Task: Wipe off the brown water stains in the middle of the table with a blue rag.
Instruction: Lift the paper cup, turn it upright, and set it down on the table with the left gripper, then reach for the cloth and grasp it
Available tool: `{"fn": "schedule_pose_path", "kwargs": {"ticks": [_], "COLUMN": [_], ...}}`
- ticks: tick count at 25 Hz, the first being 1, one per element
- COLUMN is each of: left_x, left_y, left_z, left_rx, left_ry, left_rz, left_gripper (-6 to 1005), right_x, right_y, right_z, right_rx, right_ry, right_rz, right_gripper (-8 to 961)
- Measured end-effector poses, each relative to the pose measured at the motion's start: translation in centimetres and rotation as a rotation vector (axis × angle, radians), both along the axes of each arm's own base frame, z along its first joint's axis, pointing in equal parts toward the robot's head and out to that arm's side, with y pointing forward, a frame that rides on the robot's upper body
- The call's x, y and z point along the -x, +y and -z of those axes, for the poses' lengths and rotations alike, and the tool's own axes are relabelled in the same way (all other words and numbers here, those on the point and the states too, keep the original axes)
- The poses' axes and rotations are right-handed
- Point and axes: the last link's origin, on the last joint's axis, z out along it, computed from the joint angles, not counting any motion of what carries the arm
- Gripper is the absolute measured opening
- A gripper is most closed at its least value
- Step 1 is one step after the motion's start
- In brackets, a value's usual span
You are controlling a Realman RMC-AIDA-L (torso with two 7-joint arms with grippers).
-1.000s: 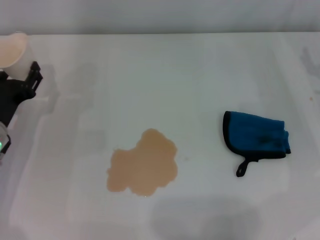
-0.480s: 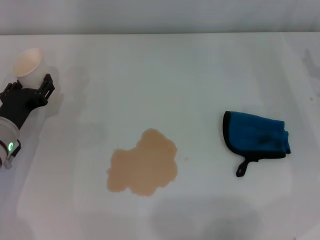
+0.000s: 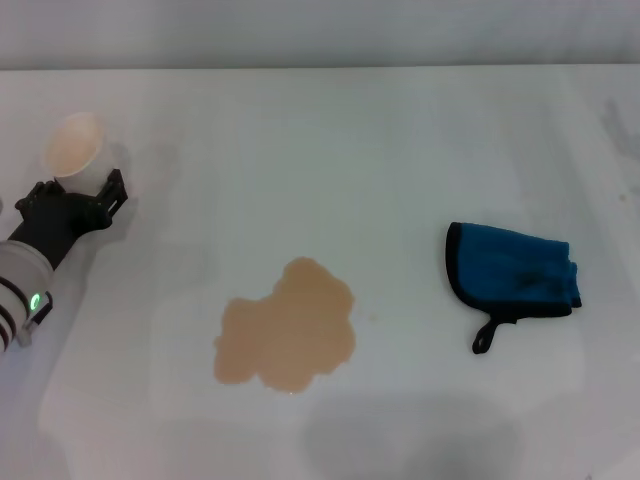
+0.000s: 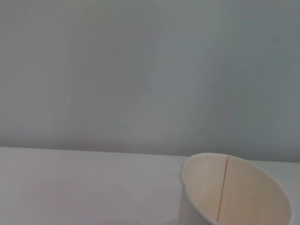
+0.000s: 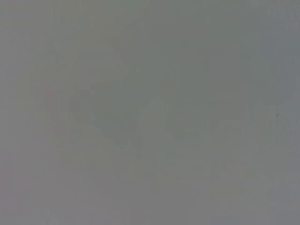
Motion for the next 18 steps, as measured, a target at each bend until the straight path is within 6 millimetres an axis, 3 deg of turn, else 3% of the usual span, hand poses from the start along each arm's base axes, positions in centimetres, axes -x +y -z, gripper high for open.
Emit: {"fn": "schedule_pose_path", "kwargs": {"ticks": [5,10,18], "left_x": [0.0,0.4,0.8], "left_y": [-0.3,-1.0,-2.5], "left_z": [0.1,-0.1,-0.8], "left_rx": [-0.001,-0.020,-0.077], "left_ry": [-0.008,-0.023,-0.054], "left_rz": [0.007,0.001,0.034], "left_gripper": [699,887,892], "right_x": [-0.2,-0.2,-0.3], "right_y": [-0.2,-0.5,-0.6], "right_z": [0.0,-0.1,-0.1], "right_rx": [0.000,-0.007,-0.008], "right_ry": [0.000,0.005,0.007], "right_rz": [0.004,-0.004,-0.005], "right_gripper": [869,869,869]}}
